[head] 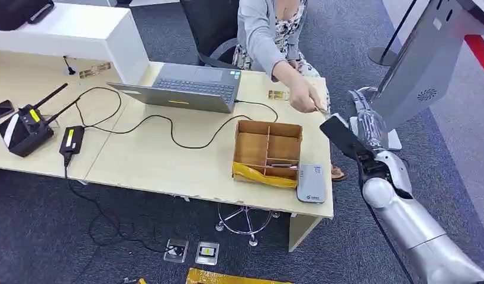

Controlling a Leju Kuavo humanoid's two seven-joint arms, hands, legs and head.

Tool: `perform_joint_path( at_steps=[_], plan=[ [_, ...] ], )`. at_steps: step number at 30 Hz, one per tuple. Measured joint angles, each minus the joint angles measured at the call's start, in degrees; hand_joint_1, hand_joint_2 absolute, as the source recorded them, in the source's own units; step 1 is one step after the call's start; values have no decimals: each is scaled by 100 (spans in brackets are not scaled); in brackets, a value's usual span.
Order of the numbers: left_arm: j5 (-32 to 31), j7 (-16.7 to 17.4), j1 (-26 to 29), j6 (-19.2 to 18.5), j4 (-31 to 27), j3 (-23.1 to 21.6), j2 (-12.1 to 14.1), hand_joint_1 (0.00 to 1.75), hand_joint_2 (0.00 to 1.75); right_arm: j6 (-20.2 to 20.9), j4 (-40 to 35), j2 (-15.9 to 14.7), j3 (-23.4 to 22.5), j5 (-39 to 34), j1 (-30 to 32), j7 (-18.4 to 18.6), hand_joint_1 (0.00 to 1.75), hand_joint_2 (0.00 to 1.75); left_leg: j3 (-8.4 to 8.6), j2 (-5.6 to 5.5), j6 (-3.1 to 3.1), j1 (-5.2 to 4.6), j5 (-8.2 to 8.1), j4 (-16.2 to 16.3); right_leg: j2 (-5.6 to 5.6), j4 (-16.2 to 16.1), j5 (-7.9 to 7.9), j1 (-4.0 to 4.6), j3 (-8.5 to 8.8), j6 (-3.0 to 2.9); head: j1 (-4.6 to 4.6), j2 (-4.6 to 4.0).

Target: Pass the card to the sensor for recognition and then transmit it.

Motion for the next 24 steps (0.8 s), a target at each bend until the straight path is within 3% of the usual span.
perform_joint_path(
  at_steps=[11, 12, 22, 24],
  plan=[
    [-101, 0, 18, -17, 0, -90, 26, 0, 0, -164, 406, 138, 400, -83, -101, 92, 0, 175, 1, 0, 0, 0, -1, 1, 1, -4, 0, 0, -1, 0, 2, 0],
    [-103, 9, 20, -20, 0, -94, 26, 0, 0, -175, 419, 135, 419, -87, -102, 118, 175, 175, 1, 0, 0, 0, -1, 1, 1, -4, 0, 0, -1, 0, 2, 0],
    [-208, 33, 40, -72, 0, -144, 48, 0, 0, -352, 457, 116, 518, -293, -100, 142, 175, 175, 6, 3, 0, 0, -1, 2, 7, -5, 0, 0, -2, 0, 2, 0],
    [-249, 33, 41, -83, 0, -173, 61, 0, 0, -361, 452, 92, 522, -345, -86, 171, 175, 175, 92, 5, -3, 0, 3, 3, 7, -5, 6, 0, -10, 2, 0, 0]
  ],
)
